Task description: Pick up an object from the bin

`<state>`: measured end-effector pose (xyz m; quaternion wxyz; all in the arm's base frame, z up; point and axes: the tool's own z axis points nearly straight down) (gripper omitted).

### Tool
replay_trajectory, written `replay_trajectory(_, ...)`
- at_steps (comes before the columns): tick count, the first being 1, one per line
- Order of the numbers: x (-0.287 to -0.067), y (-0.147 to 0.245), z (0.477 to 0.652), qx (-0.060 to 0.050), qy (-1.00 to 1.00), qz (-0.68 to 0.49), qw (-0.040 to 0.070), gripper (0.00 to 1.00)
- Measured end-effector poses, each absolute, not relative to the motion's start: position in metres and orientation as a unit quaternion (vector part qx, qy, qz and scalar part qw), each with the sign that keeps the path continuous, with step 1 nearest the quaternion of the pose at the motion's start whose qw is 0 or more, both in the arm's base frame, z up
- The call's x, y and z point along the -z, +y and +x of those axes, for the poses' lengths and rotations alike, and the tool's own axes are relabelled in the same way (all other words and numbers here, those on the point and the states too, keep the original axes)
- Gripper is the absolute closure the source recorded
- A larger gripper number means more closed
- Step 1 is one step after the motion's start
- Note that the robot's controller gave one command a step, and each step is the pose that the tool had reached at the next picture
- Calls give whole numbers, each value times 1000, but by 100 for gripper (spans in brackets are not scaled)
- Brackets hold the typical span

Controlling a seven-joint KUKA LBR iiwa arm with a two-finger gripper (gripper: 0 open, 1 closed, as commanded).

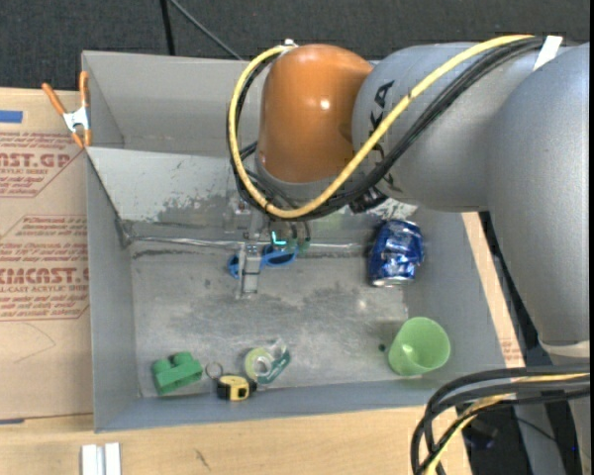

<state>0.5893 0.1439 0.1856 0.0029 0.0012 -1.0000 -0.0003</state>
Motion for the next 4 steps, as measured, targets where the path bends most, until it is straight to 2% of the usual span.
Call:
replay_trajectory(1, -68, 79, 572, 0, -992, 129, 1, 0)
replay_trajectory(2, -162, 69, 582, -1, -944, 331, -4, 0)
replay_trajectory(3, -126, 173, 543, 3, -931, 364, 0, 0)
replay_trajectory(4, -84, 244, 512, 2, -873, 487, 1, 0)
